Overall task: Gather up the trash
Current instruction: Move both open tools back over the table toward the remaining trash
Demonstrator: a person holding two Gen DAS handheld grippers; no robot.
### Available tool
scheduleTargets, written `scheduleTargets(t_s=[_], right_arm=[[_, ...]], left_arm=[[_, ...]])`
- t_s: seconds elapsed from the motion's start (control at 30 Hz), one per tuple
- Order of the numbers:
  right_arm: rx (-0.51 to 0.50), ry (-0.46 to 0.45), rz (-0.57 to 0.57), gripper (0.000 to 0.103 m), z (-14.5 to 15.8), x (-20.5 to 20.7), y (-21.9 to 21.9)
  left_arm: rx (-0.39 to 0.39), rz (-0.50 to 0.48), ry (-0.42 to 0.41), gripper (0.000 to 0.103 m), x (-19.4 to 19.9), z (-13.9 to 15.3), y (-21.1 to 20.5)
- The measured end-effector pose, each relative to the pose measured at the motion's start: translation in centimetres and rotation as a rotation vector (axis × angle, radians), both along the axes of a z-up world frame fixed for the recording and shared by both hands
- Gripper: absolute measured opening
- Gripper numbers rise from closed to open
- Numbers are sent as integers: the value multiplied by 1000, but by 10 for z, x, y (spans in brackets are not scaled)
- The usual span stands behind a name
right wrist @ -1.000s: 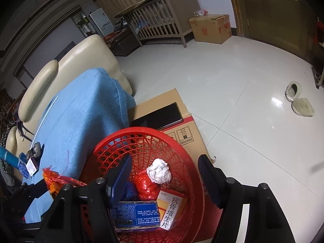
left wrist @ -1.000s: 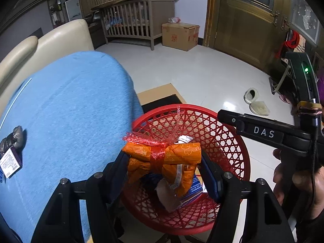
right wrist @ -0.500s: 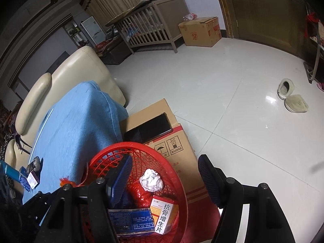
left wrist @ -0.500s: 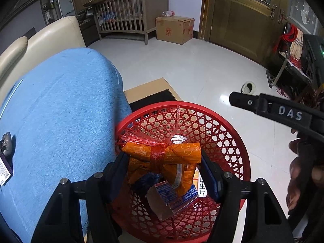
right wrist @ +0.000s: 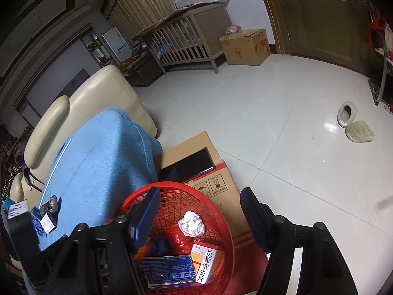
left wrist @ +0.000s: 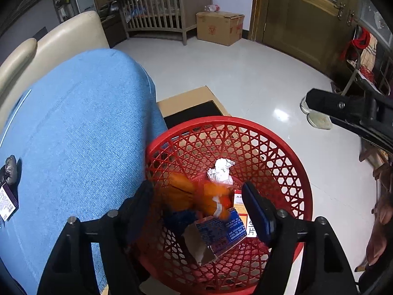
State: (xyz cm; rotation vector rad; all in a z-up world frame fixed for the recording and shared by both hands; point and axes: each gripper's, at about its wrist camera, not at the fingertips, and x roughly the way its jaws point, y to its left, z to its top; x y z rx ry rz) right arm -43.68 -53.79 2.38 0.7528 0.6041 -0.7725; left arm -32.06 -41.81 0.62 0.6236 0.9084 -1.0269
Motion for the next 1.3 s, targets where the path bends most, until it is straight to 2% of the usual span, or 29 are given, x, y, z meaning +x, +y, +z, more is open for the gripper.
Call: scheduleTargets(t_s=[0.07,0.13,0.4,0.63,0.77,1.07,1.3], right_arm=[[-10,-5,4,71,5,1,2],[-21,-9,8,71,10,2,6],[-54,-17,29,71,28,9,21],[-85,-24,78,71,41,25,41],[-98,-24,118,71,45,38,55],[-109,-1,229,71,43,73,95],[-112,42,343,71,36,110,132]], left_arm=[[-16,-5,32,77,1,2,2],[-37,-4,58,83,3,7,6],[-128,30,89,83,16,31,28],[-228,165,71,83,49,60,71],[-272,268,31,83,69,74,104],[-292,427,-7,83,100,71,165],[-261,561,5,83,133,55,215]])
